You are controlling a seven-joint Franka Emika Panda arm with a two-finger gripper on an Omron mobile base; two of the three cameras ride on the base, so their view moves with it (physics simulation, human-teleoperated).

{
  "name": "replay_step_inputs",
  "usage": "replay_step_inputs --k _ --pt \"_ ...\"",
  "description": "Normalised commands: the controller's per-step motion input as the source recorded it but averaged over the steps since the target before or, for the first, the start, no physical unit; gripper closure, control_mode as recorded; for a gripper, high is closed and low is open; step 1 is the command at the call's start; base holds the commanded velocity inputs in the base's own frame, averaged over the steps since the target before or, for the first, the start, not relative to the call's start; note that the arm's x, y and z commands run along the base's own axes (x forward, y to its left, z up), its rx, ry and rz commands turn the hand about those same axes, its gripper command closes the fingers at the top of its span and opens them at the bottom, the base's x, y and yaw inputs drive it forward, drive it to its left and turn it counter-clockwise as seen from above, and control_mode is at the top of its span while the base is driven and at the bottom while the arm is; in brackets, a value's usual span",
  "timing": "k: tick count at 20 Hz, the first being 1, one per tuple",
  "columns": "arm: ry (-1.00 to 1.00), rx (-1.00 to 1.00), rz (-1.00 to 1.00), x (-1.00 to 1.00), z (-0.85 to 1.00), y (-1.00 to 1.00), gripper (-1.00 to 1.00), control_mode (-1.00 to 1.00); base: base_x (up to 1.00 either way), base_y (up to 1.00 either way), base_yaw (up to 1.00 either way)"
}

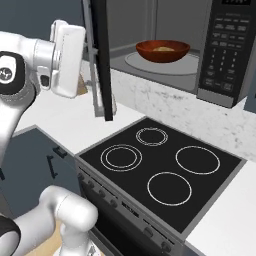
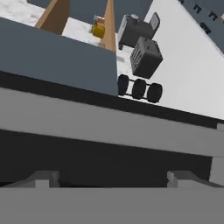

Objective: Pick the potato from the sink and place it in the bowl. Then pick the bowl and place it in the microwave. Then close the microwave door and press the start button.

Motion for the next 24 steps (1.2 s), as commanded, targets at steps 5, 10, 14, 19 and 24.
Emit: replay_step_inputs --k 5,10,14,19,24 --pt "-0.07 0.02 0.00 0.77 -0.05 -0.24 -1.00 -1.00 0.00 0.00 0.00" --pt "0.00 0.04 0.00 0.88 -0.06 -0.38 -1.00 -1.00 0.00 0.00 0.00" --pt "-0.01 0.04 0.00 0.74 -0.05 -0.37 -1.00 -1.00 0.00 0.00 0.00" --pt "0.00 0.03 0.00 0.73 -0.08 -0.35 -1.00 -1.00 0.00 0.00 0.00" --pt "-0.01 0.01 0.00 0.68 -0.18 -0.34 -1.00 -1.00 0.00 0.00 0.00"
